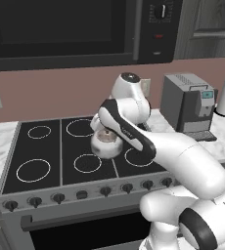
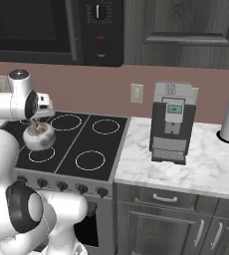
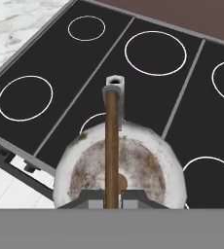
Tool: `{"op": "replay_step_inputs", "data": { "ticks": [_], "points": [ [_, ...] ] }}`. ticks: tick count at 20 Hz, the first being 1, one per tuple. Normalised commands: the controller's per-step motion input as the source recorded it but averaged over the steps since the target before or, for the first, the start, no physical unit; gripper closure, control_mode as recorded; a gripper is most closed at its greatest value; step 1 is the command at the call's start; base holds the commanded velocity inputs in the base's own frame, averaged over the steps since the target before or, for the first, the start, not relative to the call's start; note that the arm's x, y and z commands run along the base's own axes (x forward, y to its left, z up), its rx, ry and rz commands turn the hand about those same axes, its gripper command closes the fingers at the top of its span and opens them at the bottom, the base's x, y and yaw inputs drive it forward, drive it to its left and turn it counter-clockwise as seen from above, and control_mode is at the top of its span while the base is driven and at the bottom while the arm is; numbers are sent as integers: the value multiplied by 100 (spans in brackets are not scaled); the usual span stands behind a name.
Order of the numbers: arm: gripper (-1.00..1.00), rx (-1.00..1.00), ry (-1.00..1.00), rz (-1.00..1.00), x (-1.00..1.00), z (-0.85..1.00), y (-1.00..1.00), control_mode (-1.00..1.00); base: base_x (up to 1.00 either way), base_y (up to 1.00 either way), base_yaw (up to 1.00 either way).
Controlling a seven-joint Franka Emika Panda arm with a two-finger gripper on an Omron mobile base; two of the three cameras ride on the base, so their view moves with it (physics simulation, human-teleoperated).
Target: The kettle is done boiling. Turn off the stove, then wait for 300 timesteps before moving the kettle to the dining table.
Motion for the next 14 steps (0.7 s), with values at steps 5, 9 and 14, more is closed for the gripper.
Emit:
{"op": "replay_step_inputs", "data": {
  "ticks": [5, 9, 14],
  "points": [
    [100, 2, -2, 0, -24, 40, -15, -100, 0, 0, 0],
    [100, 0, 0, 0, -3, 5, 0, -100, 0, 0, 0],
    [100, 0, 0, 0, 0, 0, 0, -100, 0, 0, 0]
  ]
}}
